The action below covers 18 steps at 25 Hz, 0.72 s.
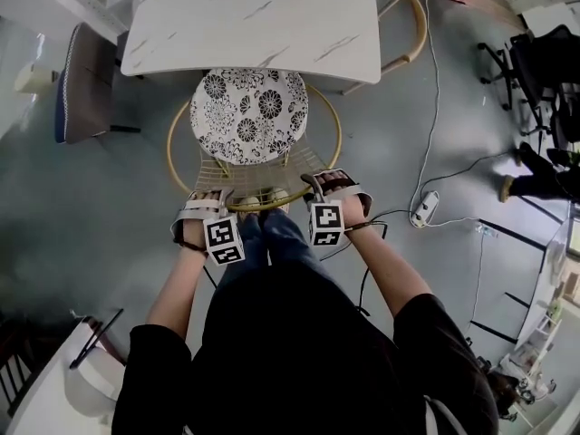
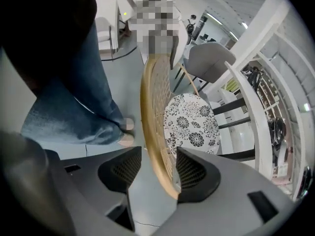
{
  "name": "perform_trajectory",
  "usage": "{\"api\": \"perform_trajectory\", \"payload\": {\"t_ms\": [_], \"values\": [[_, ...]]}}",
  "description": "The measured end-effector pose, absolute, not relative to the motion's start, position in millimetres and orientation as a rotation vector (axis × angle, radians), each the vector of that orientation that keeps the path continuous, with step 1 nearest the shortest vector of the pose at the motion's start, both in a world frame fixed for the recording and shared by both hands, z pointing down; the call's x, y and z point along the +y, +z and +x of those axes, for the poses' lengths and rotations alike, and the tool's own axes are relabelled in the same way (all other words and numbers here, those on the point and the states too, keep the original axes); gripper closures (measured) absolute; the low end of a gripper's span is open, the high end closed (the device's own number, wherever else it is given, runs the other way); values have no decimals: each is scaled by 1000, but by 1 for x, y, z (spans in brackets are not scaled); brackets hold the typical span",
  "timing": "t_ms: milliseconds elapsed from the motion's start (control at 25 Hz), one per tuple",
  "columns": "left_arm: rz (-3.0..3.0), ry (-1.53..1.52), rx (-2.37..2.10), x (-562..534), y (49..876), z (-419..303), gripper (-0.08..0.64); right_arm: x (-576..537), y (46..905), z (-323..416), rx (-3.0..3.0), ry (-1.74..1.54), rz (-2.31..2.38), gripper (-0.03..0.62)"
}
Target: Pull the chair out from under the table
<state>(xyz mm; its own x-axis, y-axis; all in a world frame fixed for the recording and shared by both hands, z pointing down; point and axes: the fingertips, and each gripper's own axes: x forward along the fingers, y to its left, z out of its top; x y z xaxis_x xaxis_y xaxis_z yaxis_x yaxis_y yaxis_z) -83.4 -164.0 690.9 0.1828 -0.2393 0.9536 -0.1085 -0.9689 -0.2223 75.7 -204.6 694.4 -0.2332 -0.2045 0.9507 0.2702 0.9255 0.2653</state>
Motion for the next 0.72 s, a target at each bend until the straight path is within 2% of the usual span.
{"api": "perform_trajectory", "payload": {"t_ms": [120, 280, 400, 720], "values": [[-2290, -1940, 320, -166, 699, -85, 334, -207, 703, 76, -1708, -481, -68, 400], [-2256, -1968, 275, -162, 708, -84, 405, -209, 710, 77, -1671, -503, -78, 412], [-2222, -1969, 228, -158, 711, -82, 504, -211, 711, 76, -1657, -510, -68, 511], [-2221, -1970, 221, -157, 711, -84, 515, -211, 711, 77, -1587, -503, -88, 525]]}}
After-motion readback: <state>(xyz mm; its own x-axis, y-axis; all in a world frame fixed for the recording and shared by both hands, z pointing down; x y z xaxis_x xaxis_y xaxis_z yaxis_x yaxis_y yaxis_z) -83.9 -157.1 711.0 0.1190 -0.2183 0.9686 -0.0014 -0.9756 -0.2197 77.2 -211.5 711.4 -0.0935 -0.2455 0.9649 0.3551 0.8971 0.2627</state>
